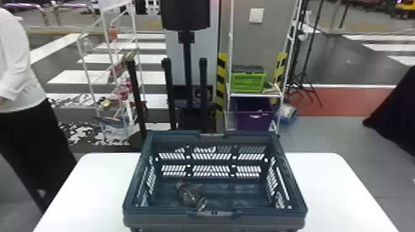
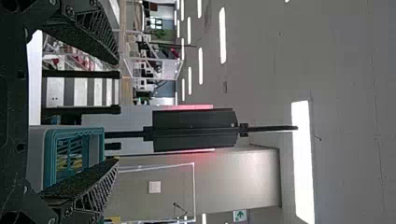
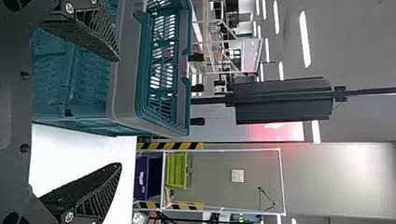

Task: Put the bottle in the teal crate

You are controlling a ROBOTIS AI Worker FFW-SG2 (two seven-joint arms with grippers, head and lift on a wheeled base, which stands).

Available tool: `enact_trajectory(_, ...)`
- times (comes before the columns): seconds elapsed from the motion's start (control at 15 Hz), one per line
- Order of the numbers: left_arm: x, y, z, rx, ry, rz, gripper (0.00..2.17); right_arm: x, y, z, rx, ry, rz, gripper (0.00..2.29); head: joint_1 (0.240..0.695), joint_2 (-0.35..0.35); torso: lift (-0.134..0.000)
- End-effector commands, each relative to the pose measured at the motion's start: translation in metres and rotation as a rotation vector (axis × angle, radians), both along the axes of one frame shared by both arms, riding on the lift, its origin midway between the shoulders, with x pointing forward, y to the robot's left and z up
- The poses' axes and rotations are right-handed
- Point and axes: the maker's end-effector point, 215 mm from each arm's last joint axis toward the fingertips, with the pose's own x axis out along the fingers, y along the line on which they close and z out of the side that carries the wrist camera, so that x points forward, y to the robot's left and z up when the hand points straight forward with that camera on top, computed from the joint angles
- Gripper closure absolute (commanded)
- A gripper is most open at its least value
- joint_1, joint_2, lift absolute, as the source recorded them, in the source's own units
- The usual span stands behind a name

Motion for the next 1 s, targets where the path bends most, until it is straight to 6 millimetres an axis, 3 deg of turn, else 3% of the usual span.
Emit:
enact_trajectory(0.0,0.0007,0.0007,0.0000,-0.002,0.000,0.005,0.14,-0.0005,0.0043,-0.0033,0.012,0.020,0.003,0.10,0.499,0.000,0.000)
enact_trajectory(0.93,0.0074,0.0033,0.0094,0.000,-0.003,0.019,0.14,-0.0055,0.0138,-0.0080,0.014,0.050,0.011,0.10,0.499,0.000,0.000)
